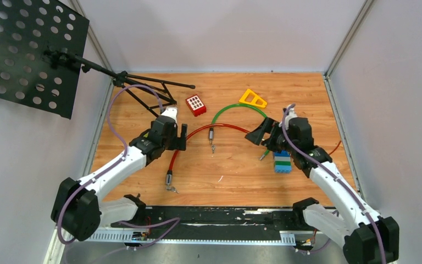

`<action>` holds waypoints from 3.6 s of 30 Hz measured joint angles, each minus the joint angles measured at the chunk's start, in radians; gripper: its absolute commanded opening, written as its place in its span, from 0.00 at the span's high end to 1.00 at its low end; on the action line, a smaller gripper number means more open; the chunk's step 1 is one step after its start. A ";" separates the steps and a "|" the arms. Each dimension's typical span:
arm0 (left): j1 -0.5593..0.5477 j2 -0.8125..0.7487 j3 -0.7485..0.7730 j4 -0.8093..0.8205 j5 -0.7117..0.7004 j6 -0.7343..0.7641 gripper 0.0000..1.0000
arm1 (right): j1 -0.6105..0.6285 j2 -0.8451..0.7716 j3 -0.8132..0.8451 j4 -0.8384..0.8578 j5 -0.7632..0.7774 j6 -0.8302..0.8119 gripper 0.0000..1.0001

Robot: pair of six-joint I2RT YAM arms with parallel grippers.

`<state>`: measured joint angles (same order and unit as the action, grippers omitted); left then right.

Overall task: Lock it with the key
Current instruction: Pick up the lock from the center of the board.

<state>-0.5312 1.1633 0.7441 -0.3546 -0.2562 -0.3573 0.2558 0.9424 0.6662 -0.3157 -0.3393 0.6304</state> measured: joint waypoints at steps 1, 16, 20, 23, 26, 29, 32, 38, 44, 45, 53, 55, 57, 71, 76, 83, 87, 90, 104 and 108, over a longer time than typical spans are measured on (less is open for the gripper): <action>0.001 0.009 0.000 0.010 -0.004 0.005 0.03 | 0.059 -0.003 0.000 0.018 0.018 0.033 0.03; 0.002 0.320 0.077 0.089 0.051 0.058 0.26 | 0.266 0.083 0.020 0.224 0.072 0.292 0.09; 0.002 0.373 0.103 0.085 0.023 0.065 0.31 | 0.303 0.130 0.020 0.270 0.081 0.335 0.10; 0.002 0.419 0.116 0.081 0.010 0.072 0.38 | 0.329 0.148 0.021 0.273 0.089 0.343 0.10; 0.002 0.462 0.127 0.081 0.017 0.077 0.45 | 0.346 0.149 0.021 0.276 0.098 0.345 0.10; 0.002 0.482 0.148 0.086 0.028 0.079 0.56 | 0.349 0.149 0.023 0.276 0.108 0.345 0.10; 0.002 0.493 0.156 0.091 0.045 0.081 0.78 | 0.349 0.149 0.024 0.276 0.116 0.345 0.10; 0.001 0.505 0.166 0.093 0.072 0.109 1.00 | 0.349 0.145 0.026 0.270 0.138 0.345 0.11; -0.004 0.490 0.151 0.106 0.095 0.135 1.00 | 0.349 0.140 0.026 0.268 0.159 0.344 0.10; -0.011 0.479 0.139 0.112 0.094 0.141 1.00 | 0.349 0.140 0.026 0.268 0.163 0.344 0.10; -0.200 0.262 0.061 0.095 0.033 0.184 1.00 | 0.350 0.143 0.012 0.303 0.167 0.412 0.10; -0.224 0.204 0.061 0.096 0.025 0.184 1.00 | 0.350 0.143 -0.013 0.336 0.174 0.455 0.10; -0.246 0.148 0.061 0.097 0.015 0.184 1.00 | 0.351 0.143 -0.045 0.362 0.186 0.505 0.11; -0.414 0.056 0.063 0.063 -0.043 0.186 1.00 | 0.392 0.234 -0.125 0.556 0.272 0.736 0.10; -0.447 0.042 0.063 0.048 -0.050 0.190 1.00 | 0.397 0.318 -0.125 0.629 0.267 0.783 0.19; -0.462 -0.013 0.063 0.049 -0.041 0.208 1.00 | 0.406 0.471 -0.101 0.750 0.220 0.836 0.39; -0.464 -0.030 0.061 0.051 -0.037 0.213 1.00 | 0.419 0.518 -0.072 0.808 0.197 0.854 0.51; -0.464 -0.034 0.054 0.053 -0.044 0.219 0.91 | 0.430 0.521 -0.068 0.847 0.191 0.860 0.69; -0.470 -0.063 -0.005 0.106 -0.129 0.214 0.32 | 0.448 0.363 -0.069 0.782 0.249 0.820 1.00; -0.470 -0.068 -0.022 0.106 -0.140 0.209 0.31 | 0.448 0.312 -0.069 0.743 0.271 0.798 1.00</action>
<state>-1.0012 1.0950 0.7223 -0.2489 -0.3958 -0.1486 0.7040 1.2541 0.5976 0.4278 -0.0681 1.4284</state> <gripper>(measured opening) 0.685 0.140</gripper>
